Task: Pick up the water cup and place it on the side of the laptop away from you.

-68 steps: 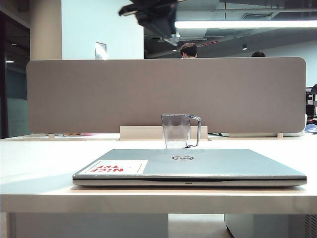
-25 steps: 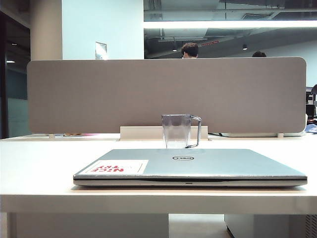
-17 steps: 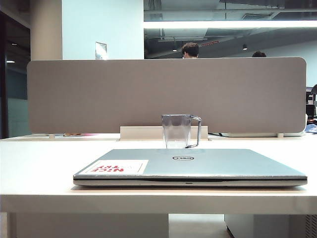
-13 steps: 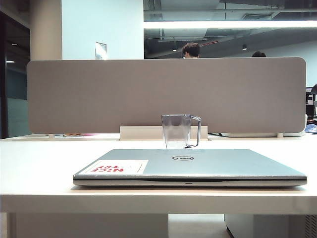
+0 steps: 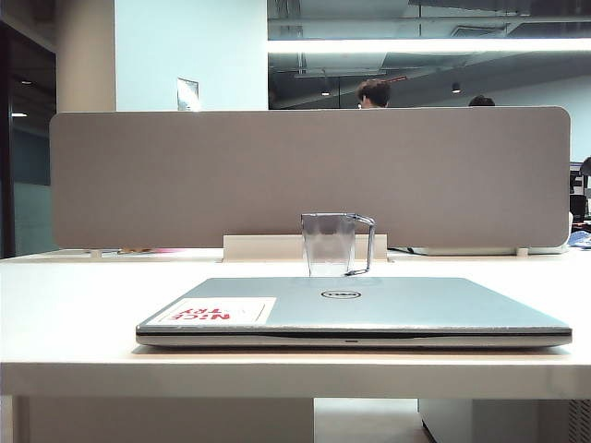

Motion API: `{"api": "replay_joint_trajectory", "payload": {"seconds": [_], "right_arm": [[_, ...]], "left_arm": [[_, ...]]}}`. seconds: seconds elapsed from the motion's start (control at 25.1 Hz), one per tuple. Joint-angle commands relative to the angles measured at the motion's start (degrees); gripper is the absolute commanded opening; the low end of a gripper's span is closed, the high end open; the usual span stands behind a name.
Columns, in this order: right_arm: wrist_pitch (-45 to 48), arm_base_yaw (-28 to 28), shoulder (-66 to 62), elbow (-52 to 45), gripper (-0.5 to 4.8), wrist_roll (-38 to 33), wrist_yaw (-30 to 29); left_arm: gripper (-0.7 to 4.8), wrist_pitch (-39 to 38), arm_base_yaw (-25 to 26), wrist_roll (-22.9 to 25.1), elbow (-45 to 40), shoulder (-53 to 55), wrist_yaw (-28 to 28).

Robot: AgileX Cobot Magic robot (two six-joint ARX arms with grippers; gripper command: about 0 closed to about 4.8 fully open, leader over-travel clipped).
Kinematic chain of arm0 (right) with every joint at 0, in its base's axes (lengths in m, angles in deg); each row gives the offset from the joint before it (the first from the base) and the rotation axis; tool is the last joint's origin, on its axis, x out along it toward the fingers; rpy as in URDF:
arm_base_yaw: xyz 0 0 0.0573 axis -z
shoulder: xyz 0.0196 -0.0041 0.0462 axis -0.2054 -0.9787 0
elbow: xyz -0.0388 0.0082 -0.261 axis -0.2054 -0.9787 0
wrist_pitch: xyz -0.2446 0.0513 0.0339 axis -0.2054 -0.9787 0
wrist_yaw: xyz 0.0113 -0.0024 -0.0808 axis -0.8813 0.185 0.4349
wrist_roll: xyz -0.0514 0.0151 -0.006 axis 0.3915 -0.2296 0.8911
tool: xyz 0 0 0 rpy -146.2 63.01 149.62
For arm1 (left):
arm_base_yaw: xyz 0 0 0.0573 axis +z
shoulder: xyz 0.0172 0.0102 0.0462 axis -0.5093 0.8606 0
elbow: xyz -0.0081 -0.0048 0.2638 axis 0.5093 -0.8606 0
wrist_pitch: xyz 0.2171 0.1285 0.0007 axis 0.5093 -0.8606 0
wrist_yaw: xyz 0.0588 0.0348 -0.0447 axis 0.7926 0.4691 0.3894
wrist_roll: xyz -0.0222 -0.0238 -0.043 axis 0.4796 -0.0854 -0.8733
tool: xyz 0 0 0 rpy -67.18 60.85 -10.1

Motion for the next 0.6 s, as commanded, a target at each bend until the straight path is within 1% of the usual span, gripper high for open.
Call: {"api": "replay_joint_trajectory", "payload": {"seconds": [0.04, 0.6], "right_arm": [[0.5, 0.0, 0.1, -0.2, -0.08, 0.0, 0.1], [0.5, 0.0, 0.1, -0.2, -0.08, 0.0, 0.1]], "left_arm": [[-0.06, 0.9, 0.0, 0.8, 0.2, 0.0, -0.4], [-0.06, 0.3, 0.0, 0.8, 0.2, 0.0, -0.4]]}}
